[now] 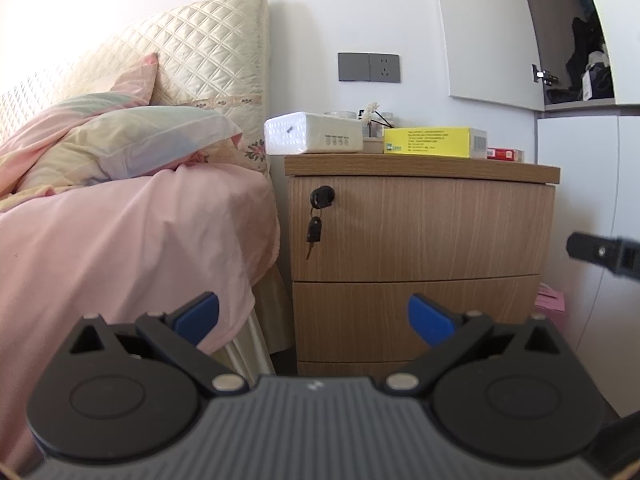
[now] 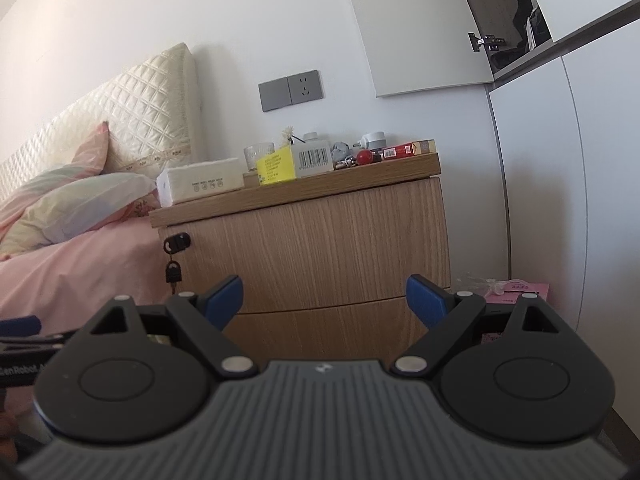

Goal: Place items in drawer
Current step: 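Move both tools toward the wooden nightstand's top drawer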

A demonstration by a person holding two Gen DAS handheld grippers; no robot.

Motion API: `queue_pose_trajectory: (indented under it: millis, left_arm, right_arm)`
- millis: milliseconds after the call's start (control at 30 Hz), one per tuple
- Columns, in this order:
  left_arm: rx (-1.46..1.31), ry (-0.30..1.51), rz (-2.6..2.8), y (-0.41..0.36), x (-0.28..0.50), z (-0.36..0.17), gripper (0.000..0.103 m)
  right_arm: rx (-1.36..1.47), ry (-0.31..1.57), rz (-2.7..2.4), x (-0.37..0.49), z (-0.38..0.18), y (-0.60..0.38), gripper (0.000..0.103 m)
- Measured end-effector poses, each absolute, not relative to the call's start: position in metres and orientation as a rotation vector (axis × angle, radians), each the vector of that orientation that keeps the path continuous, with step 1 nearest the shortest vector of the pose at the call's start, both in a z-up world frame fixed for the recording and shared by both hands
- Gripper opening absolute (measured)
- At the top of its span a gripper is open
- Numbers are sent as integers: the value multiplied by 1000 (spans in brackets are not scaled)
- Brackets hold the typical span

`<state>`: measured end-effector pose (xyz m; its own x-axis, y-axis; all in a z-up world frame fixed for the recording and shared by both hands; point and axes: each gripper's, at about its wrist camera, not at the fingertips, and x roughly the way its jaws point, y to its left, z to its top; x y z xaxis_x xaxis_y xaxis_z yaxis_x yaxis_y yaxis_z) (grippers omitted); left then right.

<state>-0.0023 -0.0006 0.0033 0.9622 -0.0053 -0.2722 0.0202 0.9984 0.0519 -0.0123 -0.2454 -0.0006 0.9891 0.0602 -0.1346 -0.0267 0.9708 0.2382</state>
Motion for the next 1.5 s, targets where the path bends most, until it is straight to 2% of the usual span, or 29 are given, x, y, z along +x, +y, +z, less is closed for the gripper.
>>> queue_pose_trajectory:
  millis: [400,1000,1233,1500]
  left_arm:
    - [74,255,-33,-4,-2,5,103]
    - [43,246,-47,1,-6,9,103]
    - [60,252,5,-2,8,-2,103]
    - [-4,214,13,-6,41,-6,103]
  right_arm:
    - [242,157,16,-24,25,-246,90]
    - [222,284,21,-21,73,-247,90]
    - [181,202,90,-7,65,-258,90]
    - [236,215,116,29,56,-279,90]
